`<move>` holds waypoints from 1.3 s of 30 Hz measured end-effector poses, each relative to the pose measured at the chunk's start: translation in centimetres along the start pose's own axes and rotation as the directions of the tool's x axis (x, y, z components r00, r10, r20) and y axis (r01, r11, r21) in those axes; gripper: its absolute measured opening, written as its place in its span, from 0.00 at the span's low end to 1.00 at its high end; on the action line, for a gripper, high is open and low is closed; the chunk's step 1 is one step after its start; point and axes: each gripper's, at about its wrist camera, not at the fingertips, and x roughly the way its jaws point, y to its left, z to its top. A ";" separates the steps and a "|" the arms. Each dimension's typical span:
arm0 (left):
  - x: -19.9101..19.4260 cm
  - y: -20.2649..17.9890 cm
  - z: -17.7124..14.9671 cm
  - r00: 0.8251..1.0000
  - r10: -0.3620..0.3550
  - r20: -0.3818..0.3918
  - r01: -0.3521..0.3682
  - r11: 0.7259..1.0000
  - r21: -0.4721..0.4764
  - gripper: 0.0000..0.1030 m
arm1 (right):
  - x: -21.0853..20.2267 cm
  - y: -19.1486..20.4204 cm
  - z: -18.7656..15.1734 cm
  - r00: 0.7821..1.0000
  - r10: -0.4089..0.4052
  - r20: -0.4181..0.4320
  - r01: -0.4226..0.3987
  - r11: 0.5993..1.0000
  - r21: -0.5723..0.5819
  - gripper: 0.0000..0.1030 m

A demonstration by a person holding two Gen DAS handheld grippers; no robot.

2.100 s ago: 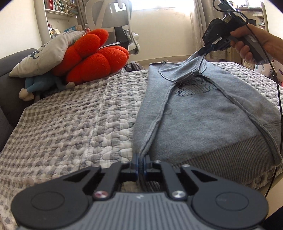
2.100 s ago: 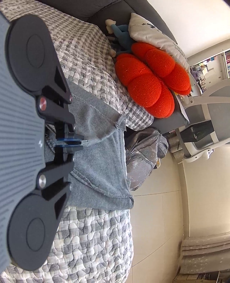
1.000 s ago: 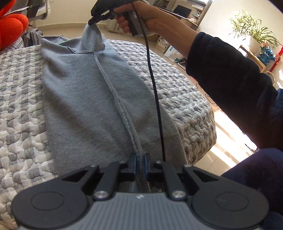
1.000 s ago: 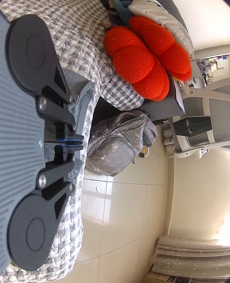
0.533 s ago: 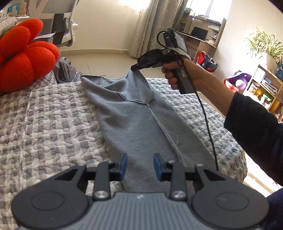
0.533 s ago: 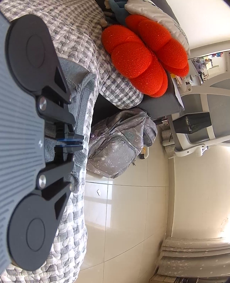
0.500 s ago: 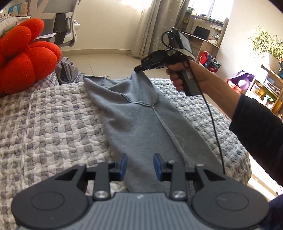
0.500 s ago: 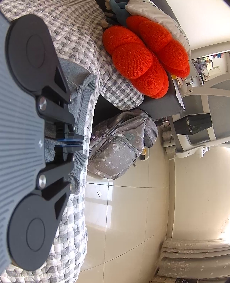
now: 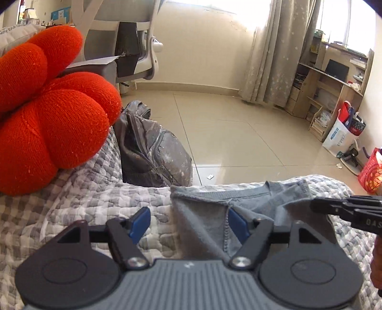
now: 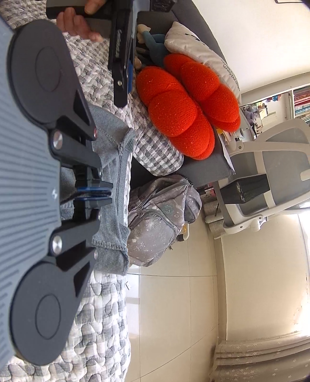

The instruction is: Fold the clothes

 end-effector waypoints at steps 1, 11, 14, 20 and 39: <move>0.7 -0.5 0.1 1.000 0.020 -0.007 -0.020 1.000 0.022 0.72 | 0.1 0.1 -0.2 1.000 -0.002 -0.006 0.002 1.000 -0.011 0.07; 4.0 -1.4 -0.1 0.998 0.064 0.005 -0.064 0.998 -0.017 0.07 | 0.0 -0.3 -0.7 0.999 -0.035 0.014 0.035 0.998 -0.044 0.10; 3.2 0.2 0.2 0.997 0.065 0.038 -0.061 0.994 -0.093 0.06 | 0.0 -0.1 -0.2 0.998 -0.048 0.044 0.050 0.998 -0.048 0.09; 2.6 4.3 0.2 0.995 0.068 0.076 -0.044 0.958 -0.282 0.06 | 0.7 0.6 1.0 0.993 -0.090 0.077 0.095 0.993 -0.066 0.05; 4.7 3.2 -0.8 0.997 0.070 -0.017 -0.072 0.978 -0.194 0.53 | 0.1 -0.1 -0.6 0.996 -0.083 -0.026 0.083 0.997 -0.007 0.50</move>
